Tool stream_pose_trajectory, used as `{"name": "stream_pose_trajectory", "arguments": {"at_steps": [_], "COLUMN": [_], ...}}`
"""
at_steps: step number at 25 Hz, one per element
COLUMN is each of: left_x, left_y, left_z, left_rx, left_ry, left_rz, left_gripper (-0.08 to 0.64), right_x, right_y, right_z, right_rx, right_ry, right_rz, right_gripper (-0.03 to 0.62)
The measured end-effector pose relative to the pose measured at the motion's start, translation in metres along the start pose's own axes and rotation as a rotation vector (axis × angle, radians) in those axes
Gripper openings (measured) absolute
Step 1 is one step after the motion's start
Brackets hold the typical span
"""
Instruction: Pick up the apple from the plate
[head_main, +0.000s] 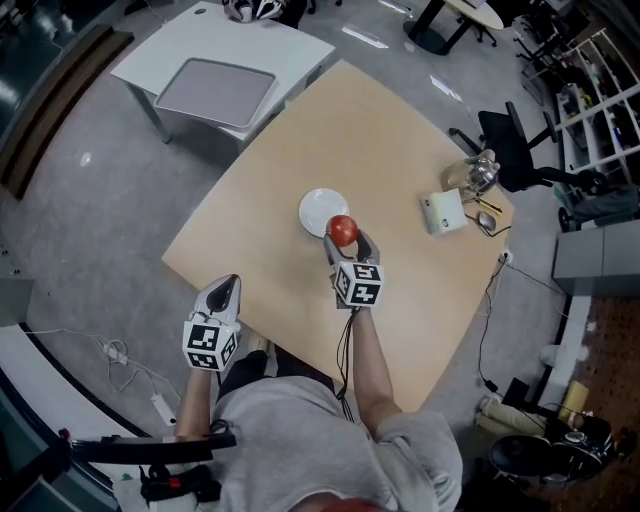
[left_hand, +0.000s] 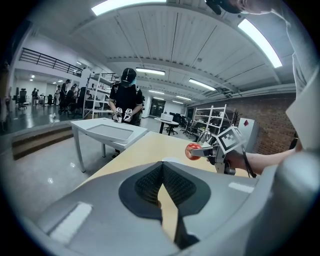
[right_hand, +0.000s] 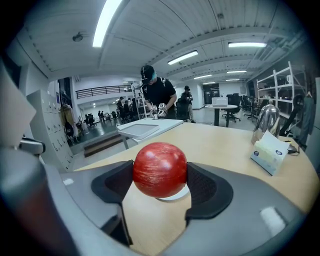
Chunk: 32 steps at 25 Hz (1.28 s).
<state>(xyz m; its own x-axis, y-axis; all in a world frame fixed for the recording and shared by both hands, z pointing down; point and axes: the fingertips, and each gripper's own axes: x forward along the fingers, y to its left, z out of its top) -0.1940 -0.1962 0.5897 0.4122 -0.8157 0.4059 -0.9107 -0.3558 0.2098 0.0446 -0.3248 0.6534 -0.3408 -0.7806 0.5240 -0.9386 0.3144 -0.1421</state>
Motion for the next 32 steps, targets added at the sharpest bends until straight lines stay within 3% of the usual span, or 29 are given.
{"name": "stream_pose_trajectory", "arguments": {"at_steps": [13,32], "left_x": [0.008,0.036], "left_y": [-0.033,-0.095], "left_z": [0.014,0.020], "left_rx": [0.063,0.155], "left_ry": [-0.014,-0.006], "left_rz": [-0.103,-0.284], "left_gripper": [0.020,0.020], "right_x": [-0.064,-0.158], "right_y": [0.011,-0.021], "right_z": [-0.001,-0.025], "right_rx": [0.028,0.145], "right_ry": [-0.063,-0.161], "right_rz": [-0.018,-0.169], "right_gripper": [0.341,0.340]}}
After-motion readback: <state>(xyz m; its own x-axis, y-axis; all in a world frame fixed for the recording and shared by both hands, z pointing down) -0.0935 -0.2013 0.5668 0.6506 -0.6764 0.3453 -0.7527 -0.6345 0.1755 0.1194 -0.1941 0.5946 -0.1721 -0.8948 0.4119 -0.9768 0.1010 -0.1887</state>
